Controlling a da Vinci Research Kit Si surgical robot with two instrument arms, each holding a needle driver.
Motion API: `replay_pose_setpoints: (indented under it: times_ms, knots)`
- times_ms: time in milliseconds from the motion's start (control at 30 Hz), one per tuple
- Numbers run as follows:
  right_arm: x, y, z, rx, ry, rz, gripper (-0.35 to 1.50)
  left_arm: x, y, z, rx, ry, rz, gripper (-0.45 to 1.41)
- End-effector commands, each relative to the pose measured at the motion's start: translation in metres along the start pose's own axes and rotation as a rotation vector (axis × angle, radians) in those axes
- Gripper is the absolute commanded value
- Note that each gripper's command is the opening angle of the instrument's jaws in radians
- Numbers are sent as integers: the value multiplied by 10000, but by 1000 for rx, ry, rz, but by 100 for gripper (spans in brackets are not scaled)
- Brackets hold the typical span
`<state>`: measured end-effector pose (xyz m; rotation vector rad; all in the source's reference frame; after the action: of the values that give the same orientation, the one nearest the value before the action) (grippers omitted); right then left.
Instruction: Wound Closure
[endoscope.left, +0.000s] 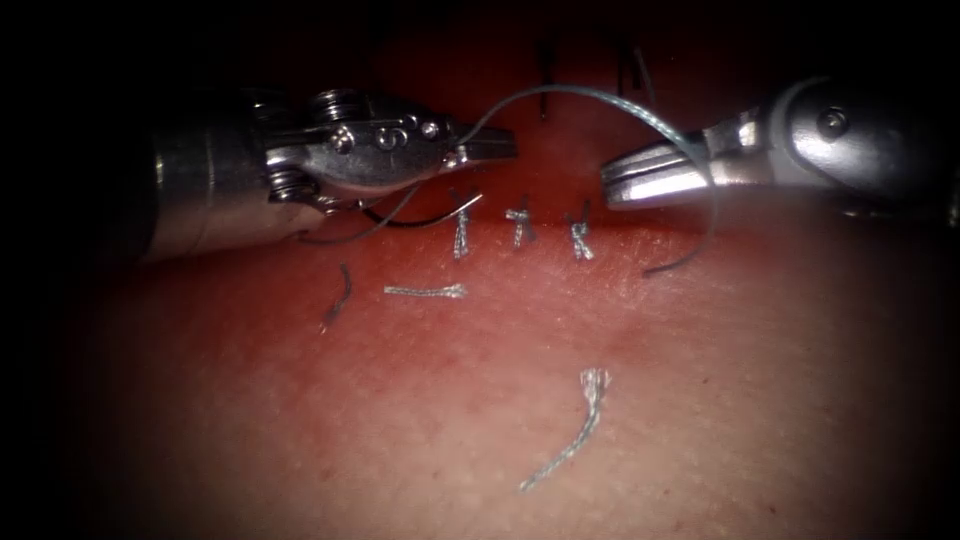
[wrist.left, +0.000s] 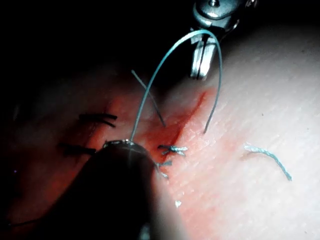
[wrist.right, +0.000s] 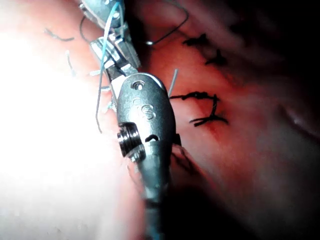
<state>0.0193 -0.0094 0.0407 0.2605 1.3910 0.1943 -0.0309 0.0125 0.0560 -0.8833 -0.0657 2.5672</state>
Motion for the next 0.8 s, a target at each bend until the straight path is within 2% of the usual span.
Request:
replay_pose_setpoints:
  times_ms: [33,267,400,600,800]
  knots:
    - [-2,8,20,-27,21,8,-35,1,-4,12,21,-8,-5,-45]
    - [-1,11,38,-101,64,43,-35,-2,-1,26,74,-37,-44,-45]
    - [-7,11,53,-122,60,78,-35,6,5,32,94,-34,-82,-45]
    - [-7,12,63,-164,105,80,-35,16,12,36,120,-25,-100,-45]
    - [-1,18,63,-352,160,104,-35,18,18,36,134,-21,-105,-45]
